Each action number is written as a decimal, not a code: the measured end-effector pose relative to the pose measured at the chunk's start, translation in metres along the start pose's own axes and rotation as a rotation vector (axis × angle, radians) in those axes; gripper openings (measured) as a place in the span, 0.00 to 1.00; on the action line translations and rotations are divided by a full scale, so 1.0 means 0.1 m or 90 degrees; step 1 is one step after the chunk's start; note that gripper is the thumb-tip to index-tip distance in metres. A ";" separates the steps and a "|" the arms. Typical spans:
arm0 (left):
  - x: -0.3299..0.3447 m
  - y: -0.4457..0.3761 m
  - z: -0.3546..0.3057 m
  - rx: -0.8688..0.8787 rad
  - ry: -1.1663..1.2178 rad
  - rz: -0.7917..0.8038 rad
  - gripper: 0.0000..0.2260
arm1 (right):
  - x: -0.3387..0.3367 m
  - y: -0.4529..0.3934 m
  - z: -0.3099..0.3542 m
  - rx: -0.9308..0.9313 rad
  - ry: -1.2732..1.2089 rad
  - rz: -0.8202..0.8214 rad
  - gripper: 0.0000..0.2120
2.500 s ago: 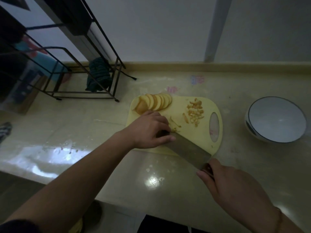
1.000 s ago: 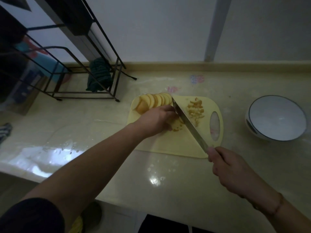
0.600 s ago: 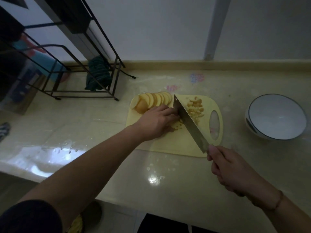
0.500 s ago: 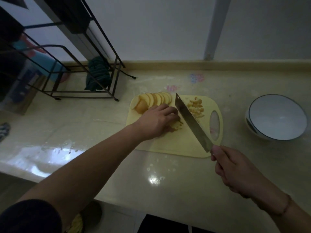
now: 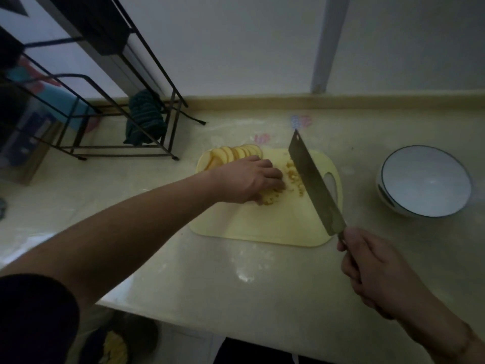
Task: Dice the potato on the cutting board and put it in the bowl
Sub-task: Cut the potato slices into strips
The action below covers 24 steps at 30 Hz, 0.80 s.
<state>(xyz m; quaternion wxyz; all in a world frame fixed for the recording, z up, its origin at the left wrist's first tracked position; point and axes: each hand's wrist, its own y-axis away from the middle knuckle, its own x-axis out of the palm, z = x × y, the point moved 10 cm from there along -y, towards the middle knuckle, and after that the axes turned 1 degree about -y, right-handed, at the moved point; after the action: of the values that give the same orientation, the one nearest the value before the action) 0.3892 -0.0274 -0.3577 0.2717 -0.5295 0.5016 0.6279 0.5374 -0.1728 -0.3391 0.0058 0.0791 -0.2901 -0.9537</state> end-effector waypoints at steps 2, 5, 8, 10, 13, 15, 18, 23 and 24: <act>0.01 0.08 -0.01 -0.018 0.010 -0.033 0.25 | 0.11 -0.02 -0.03 -0.005 -0.001 0.004 0.24; 0.07 0.19 -0.01 -0.071 0.022 -0.079 0.23 | 0.27 -0.08 -0.11 -0.002 0.007 0.018 0.26; 0.11 0.30 0.05 -0.164 0.063 -0.105 0.23 | 0.33 -0.12 -0.14 -0.011 0.032 0.018 0.28; 0.14 0.34 0.06 -0.232 0.103 -0.106 0.23 | 0.32 -0.14 -0.21 0.008 0.023 0.011 0.26; 0.19 0.34 0.02 -0.297 0.208 -0.101 0.25 | 0.27 -0.15 -0.24 0.024 0.019 0.015 0.23; 0.20 0.32 0.01 -0.348 0.254 -0.110 0.26 | 0.23 -0.16 -0.20 -0.005 0.061 0.011 0.25; 0.21 0.29 -0.07 -0.455 0.318 -0.142 0.24 | 0.24 -0.16 -0.13 -0.040 0.127 0.010 0.27; 0.24 0.22 -0.20 -0.536 0.390 -0.205 0.22 | 0.34 -0.17 -0.05 -0.088 0.202 0.020 0.28; 0.24 0.23 -0.19 -0.543 0.398 -0.217 0.23 | 0.34 -0.17 -0.04 -0.094 0.212 0.019 0.27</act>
<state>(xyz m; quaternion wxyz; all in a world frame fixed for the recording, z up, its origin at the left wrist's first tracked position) 0.3694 -0.0574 -0.3715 -0.0312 -0.8273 0.1670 0.5354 0.5048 -0.1626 -0.3574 0.0739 0.2308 -0.2156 -0.9459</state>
